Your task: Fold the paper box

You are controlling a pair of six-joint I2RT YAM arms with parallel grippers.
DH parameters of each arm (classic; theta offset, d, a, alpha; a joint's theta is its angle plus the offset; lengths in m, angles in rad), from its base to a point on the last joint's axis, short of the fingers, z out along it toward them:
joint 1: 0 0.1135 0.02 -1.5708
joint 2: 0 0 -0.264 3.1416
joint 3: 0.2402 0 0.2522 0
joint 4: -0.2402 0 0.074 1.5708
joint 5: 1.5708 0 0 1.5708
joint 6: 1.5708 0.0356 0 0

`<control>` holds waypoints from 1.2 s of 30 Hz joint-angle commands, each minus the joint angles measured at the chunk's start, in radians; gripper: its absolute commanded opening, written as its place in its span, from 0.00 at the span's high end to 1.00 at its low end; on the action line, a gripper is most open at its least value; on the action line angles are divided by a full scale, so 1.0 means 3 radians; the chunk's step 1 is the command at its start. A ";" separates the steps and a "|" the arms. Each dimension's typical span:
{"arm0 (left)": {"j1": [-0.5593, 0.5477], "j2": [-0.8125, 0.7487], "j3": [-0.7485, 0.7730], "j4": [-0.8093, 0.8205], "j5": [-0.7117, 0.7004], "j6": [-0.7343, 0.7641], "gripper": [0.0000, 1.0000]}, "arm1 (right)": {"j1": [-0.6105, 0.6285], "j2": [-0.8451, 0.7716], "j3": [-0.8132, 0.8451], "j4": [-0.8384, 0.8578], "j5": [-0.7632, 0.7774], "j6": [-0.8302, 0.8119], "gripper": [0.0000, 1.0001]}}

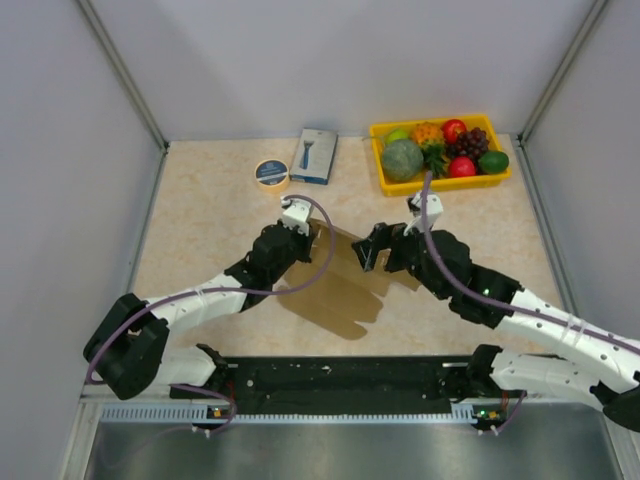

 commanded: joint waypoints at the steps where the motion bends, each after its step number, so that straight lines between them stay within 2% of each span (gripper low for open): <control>1: -0.0041 0.0016 -0.0031 0.0323 -0.0230 -0.0208 1.00 | -0.0121 0.0159 0.0321 -0.0943 -0.0291 0.2614 0.01; 4: -0.0067 0.0001 -0.0087 0.0395 -0.0327 -0.0244 1.00 | -0.0136 0.0165 0.0185 -0.0943 -0.0303 0.3744 0.01; 5: -0.0082 -0.0015 -0.0097 0.0435 -0.0342 -0.0250 1.00 | -0.0137 0.0165 0.0133 -0.0948 -0.0252 0.4364 0.03; 7: -0.0107 -0.0030 -0.0128 0.0466 -0.0398 -0.0275 1.00 | -0.0142 0.0200 0.0026 -0.0922 -0.0069 0.4859 0.14; 8: -0.0113 -0.0025 -0.0128 0.0477 -0.0399 -0.0275 1.00 | -0.0142 0.0236 0.0025 -0.0897 -0.0042 0.5180 0.14; 11: -0.0148 0.0000 -0.0087 0.0415 -0.0455 -0.0250 1.00 | -0.0137 0.0419 0.0076 -0.0774 0.0045 0.5428 0.11; 14: -0.0194 -0.0015 -0.0107 0.0431 -0.0582 -0.0239 1.00 | -0.0142 0.0609 0.0015 -0.0739 0.0045 0.5902 0.14; 17: -0.0220 -0.0091 -0.0179 0.0482 -0.0674 -0.0255 1.00 | -0.0142 0.0773 -0.0016 -0.0667 0.0131 0.6195 0.22; 18: -0.0225 -0.0107 -0.0189 0.0487 -0.0700 -0.0255 1.00 | -0.0152 0.0783 -0.0056 -0.0581 0.0299 0.6191 0.25; 19: -0.0240 -0.0142 -0.0210 0.0502 -0.0720 -0.0250 1.00 | -0.0162 0.0794 -0.0047 -0.0539 0.0376 0.6125 0.32; 23: -0.0276 -0.0219 -0.0281 0.0584 -0.0812 -0.0224 1.00 | -0.0198 0.0865 -0.0031 -0.0534 0.0566 0.6227 0.38; 28: -0.0343 -0.0214 -0.0302 0.0630 -0.0879 -0.0234 1.00 | -0.0249 0.1069 0.0030 -0.0529 0.0479 0.6411 0.42; 33: -0.0389 -0.0219 -0.0343 0.0696 -0.0940 -0.0224 1.00 | -0.0326 0.1172 0.0137 -0.0508 0.0556 0.6380 0.45; 36: -0.0404 -0.0214 -0.0348 0.0717 -0.0971 -0.0224 1.00 | -0.0413 0.1238 0.0183 -0.0503 0.0505 0.6319 0.51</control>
